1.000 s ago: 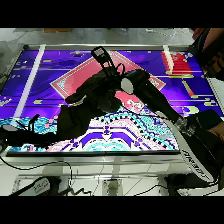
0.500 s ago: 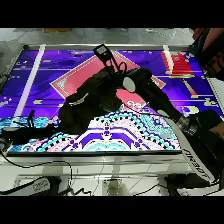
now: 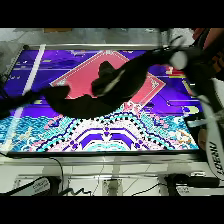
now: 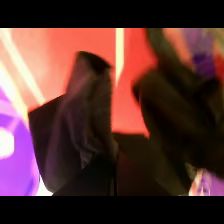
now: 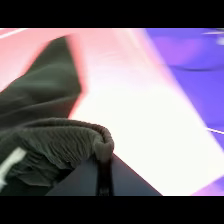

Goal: Fold the clothes and pants, and hang the long-sleeved shirts on hangers.

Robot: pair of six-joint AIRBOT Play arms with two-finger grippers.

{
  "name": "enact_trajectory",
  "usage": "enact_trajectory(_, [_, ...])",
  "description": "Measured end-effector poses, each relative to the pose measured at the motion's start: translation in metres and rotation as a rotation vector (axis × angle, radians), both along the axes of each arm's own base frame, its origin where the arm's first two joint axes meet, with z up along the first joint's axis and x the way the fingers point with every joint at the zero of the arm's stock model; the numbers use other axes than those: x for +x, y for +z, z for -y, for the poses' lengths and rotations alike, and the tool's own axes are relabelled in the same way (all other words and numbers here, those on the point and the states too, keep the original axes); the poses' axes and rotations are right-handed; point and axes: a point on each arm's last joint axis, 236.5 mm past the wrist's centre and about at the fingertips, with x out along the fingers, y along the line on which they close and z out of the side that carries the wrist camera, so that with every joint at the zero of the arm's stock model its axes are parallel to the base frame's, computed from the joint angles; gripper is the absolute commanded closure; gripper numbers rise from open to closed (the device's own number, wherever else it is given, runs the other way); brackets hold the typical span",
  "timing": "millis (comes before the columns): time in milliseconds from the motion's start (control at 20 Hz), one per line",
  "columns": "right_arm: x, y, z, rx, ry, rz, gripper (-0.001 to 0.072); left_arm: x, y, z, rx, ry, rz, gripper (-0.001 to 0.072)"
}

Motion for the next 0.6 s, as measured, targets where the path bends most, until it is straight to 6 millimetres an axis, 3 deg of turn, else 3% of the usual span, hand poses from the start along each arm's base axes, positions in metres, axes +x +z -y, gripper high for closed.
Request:
enact_trajectory(150, [-0.011, 0.020, 0.108, 0.016, -0.211, 0.005, 0.0684, 0.026, 0.077, -0.026, 0.065, 0.082, 0.173, 0.0692])
enact_trajectory(300, [-0.044, 0.011, 0.205, 0.037, -0.420, -0.081, 0.0684, 0.034, 0.118, -0.058, 0.083, 0.196, 0.249, 0.0692])
enact_trajectory(450, [-0.083, -0.005, 0.268, 0.063, -0.572, -0.184, 0.0684, 0.030, 0.132, -0.093, 0.088, 0.301, 0.263, 0.0692])
enact_trajectory(600, [-0.118, -0.026, 0.300, 0.095, -0.665, -0.298, 0.0684, 0.019, 0.120, -0.115, 0.132, 0.336, 0.200, 0.0691])
